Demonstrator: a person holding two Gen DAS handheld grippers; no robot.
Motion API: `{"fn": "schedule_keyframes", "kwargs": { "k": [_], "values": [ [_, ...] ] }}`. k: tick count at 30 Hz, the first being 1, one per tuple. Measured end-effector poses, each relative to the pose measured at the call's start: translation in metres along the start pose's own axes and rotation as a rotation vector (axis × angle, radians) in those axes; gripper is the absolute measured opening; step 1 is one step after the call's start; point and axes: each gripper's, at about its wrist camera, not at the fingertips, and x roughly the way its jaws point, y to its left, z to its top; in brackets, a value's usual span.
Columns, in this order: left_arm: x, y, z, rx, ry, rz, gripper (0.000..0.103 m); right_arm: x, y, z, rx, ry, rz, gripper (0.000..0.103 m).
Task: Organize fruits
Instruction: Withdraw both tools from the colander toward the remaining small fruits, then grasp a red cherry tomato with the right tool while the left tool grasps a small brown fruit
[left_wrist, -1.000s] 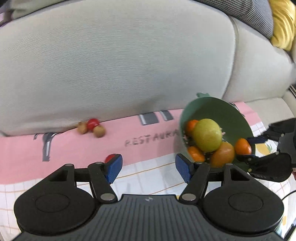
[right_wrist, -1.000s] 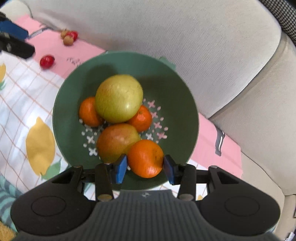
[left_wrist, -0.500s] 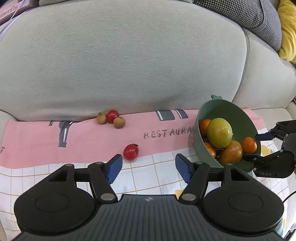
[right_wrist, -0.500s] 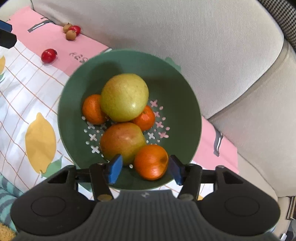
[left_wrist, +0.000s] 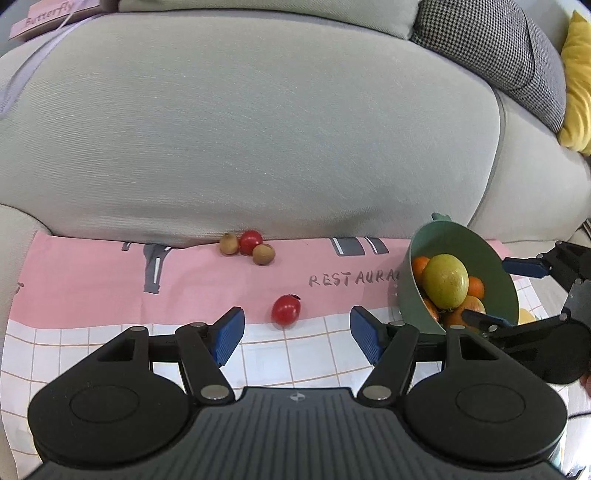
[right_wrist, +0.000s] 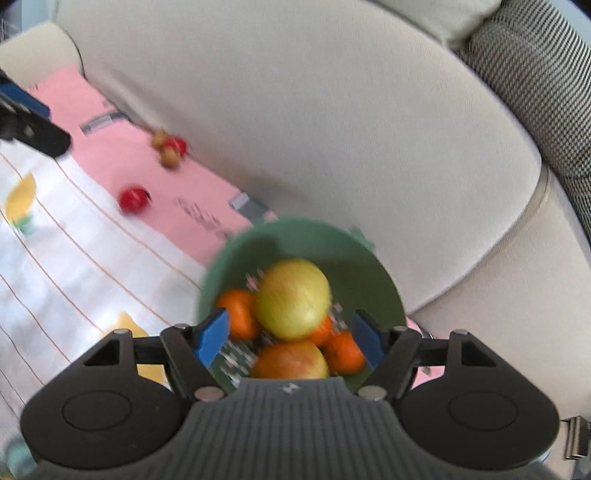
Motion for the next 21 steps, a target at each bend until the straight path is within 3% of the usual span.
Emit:
{"fn": "schedule_keyframes", "kwargs": {
  "k": [4,12,19,21],
  "values": [
    [-0.002,0.010,-0.002,-0.029,-0.023,-0.010,0.077,-0.010,0.019,0.011,0.060,-0.099,0.009,0.071],
    [-0.001,0.024,-0.006,-0.024,-0.059,-0.044,0.077,-0.009,0.060,0.033,0.204,-0.200,0.051,0.073],
    [0.014,0.042,-0.005,-0.078,-0.034,-0.071,0.077,0.009,0.084,0.039,0.263,-0.185,0.083,0.074],
    [0.019,0.045,-0.005,-0.088,-0.025,-0.074,0.076,0.015,0.090,0.039,0.269,-0.184,0.087,0.068]
  ]
}}
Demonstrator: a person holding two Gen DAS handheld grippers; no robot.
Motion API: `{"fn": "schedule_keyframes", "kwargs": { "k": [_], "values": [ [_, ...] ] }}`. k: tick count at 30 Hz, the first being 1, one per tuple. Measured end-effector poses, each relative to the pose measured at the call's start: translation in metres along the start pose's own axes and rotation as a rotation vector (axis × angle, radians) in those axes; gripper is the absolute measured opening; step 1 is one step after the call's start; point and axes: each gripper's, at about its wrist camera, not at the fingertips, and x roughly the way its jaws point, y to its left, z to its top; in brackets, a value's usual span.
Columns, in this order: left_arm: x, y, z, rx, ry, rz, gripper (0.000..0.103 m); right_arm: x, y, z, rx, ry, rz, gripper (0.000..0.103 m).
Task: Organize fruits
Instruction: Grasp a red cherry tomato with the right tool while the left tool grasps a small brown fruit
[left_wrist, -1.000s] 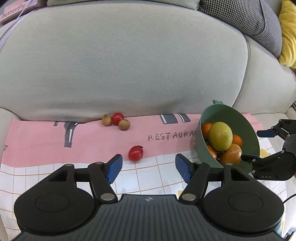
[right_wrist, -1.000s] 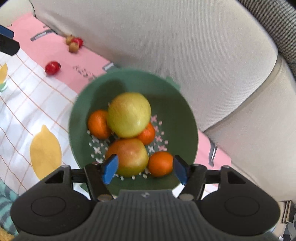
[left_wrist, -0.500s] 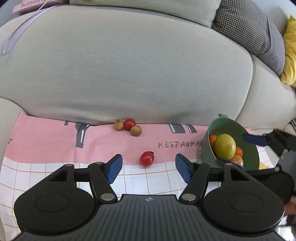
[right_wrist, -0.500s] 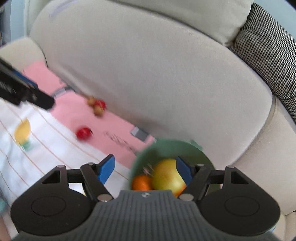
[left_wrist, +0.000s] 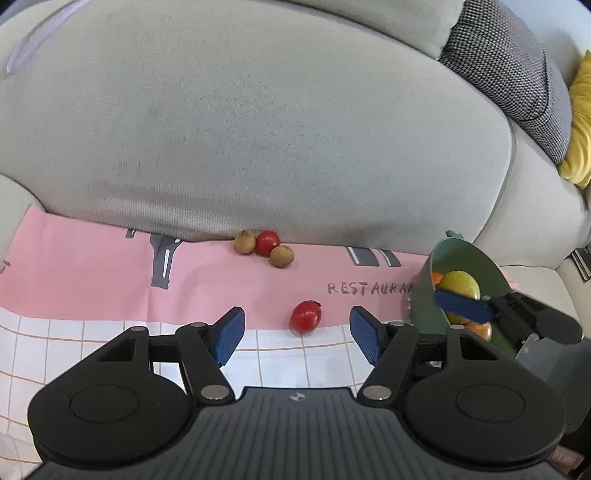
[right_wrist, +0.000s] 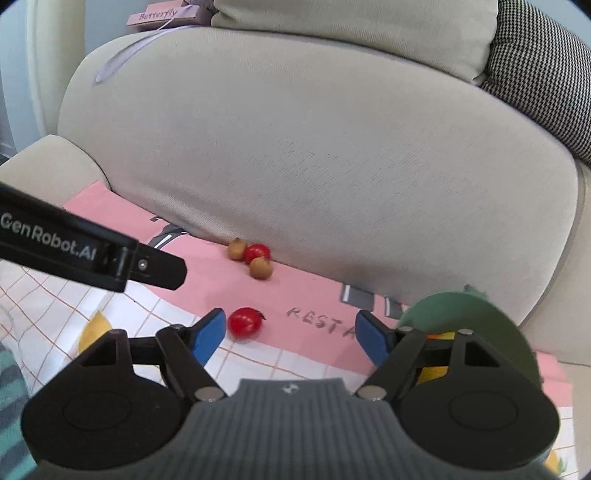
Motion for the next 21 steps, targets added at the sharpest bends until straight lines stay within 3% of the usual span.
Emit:
{"fn": "schedule_keyframes", "kwargs": {
  "k": [5,13,21],
  "values": [
    [0.014,0.009,0.001,-0.023,0.019,-0.001,0.072,0.019,0.016,-0.004,-0.020,0.019,0.030,0.058],
    [0.039,0.024,0.000,-0.058,0.067,-0.004,0.064,0.047,0.023,-0.005,-0.015,0.061,0.041,0.057],
    [0.063,0.039,-0.005,-0.100,0.098,-0.025,0.059,0.074,0.017,-0.009,-0.020,0.102,0.069,0.047]
  ]
}}
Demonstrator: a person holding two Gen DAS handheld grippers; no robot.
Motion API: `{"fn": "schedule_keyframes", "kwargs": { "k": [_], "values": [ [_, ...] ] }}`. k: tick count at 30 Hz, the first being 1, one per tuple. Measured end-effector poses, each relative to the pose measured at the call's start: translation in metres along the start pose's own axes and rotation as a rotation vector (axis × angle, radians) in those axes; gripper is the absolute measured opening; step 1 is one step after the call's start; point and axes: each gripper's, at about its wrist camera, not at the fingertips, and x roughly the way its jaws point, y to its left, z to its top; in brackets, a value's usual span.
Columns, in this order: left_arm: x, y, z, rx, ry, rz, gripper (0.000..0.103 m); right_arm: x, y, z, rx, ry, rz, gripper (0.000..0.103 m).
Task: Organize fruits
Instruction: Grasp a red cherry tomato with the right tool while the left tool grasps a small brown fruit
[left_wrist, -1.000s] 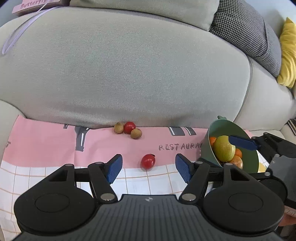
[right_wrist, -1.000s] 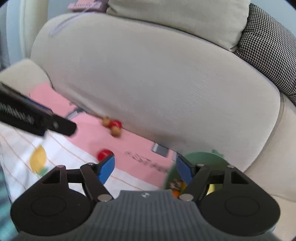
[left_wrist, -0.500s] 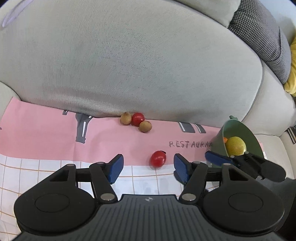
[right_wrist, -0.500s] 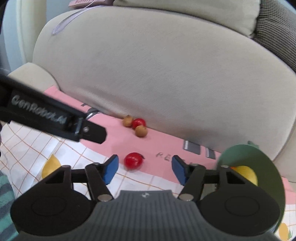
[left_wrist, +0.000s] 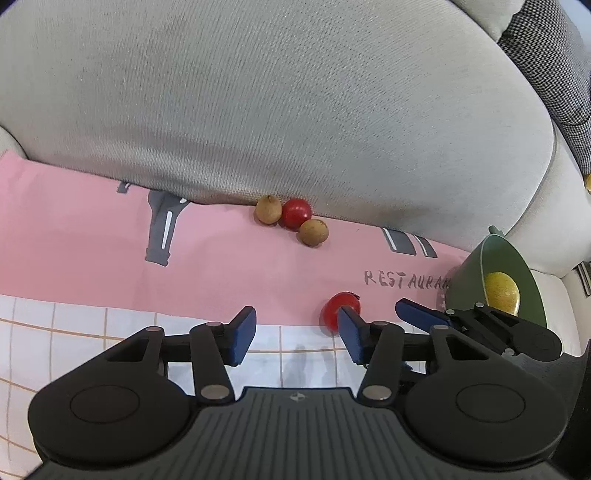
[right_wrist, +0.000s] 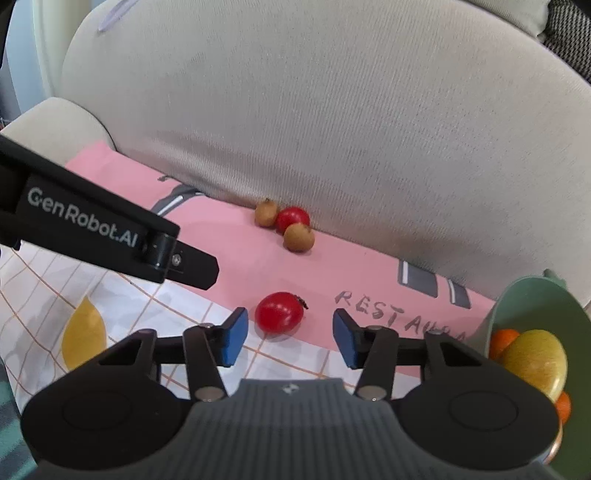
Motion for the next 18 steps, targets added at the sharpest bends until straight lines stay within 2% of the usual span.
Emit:
{"fn": "schedule_keyframes", "kwargs": {
  "k": [3,10,18],
  "values": [
    [0.008,0.004,0.000,-0.010,0.014,-0.003,0.055,0.006,-0.003,-0.003,-0.001,0.003,0.011,0.043],
    [0.022,0.010,-0.003,-0.029,0.029,-0.003,0.055,0.018,-0.008,-0.004,-0.002,0.004,0.050,0.043],
    [0.027,0.011,0.006,-0.028,0.008,-0.008,0.055,0.031,-0.004,-0.001,-0.014,0.005,0.081,0.036]
  ]
}}
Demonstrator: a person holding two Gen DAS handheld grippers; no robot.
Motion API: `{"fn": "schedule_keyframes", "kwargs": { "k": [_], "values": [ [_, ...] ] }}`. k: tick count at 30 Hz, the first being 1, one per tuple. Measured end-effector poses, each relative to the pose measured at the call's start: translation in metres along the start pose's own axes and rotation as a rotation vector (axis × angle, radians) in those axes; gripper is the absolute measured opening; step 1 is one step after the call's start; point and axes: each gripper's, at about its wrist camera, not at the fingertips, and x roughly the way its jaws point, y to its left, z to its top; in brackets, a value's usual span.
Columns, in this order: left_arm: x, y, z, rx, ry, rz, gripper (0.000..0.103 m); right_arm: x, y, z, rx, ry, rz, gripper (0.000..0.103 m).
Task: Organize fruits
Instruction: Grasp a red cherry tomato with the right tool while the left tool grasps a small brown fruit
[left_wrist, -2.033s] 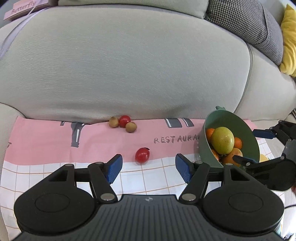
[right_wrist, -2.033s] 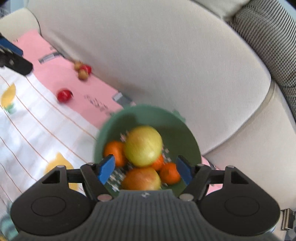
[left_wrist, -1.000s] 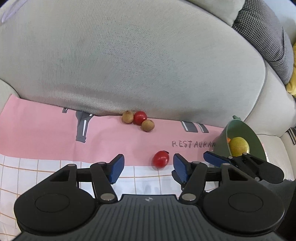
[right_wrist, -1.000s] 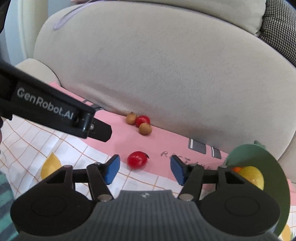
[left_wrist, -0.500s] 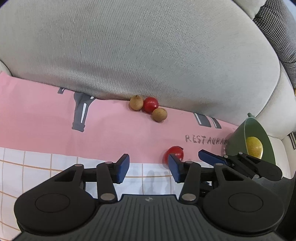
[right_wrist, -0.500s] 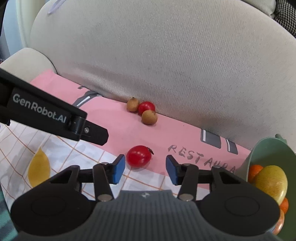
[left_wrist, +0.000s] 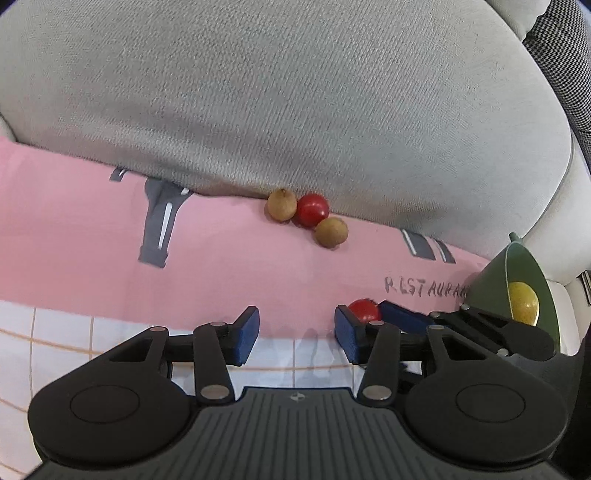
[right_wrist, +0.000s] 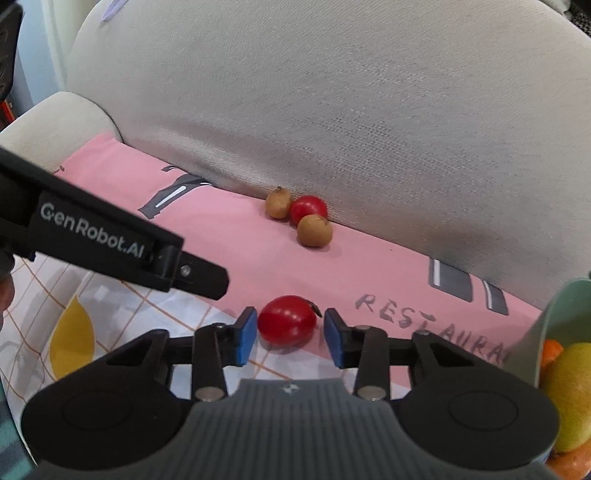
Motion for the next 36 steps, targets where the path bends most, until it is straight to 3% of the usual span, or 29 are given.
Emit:
{"fn": "schedule_keyframes", "kwargs": {
  "k": [6,15,25,31,36],
  "values": [
    [0.005,-0.009,0.012,0.032,-0.032,-0.029,0.055,0.002,-0.005,0.005,0.002,-0.015,0.003,0.034],
    [0.038,-0.029,0.029,0.028,-0.045,-0.035,0.055,-0.004,-0.036,0.016,-0.014,-0.058,-0.116,0.033],
    [0.065,-0.036,0.037,-0.004,-0.063,-0.003,0.055,0.011,-0.051,0.017,0.015,-0.028,-0.115,0.031],
    [0.074,-0.038,0.039,0.001,-0.057,0.024,0.032,0.019,-0.051,0.017,0.010,-0.022,-0.112,0.032],
    [0.078,-0.044,0.035,0.017,-0.064,0.032,0.030,0.024,-0.052,0.017,0.020,-0.011,-0.101,0.032]
  ]
}}
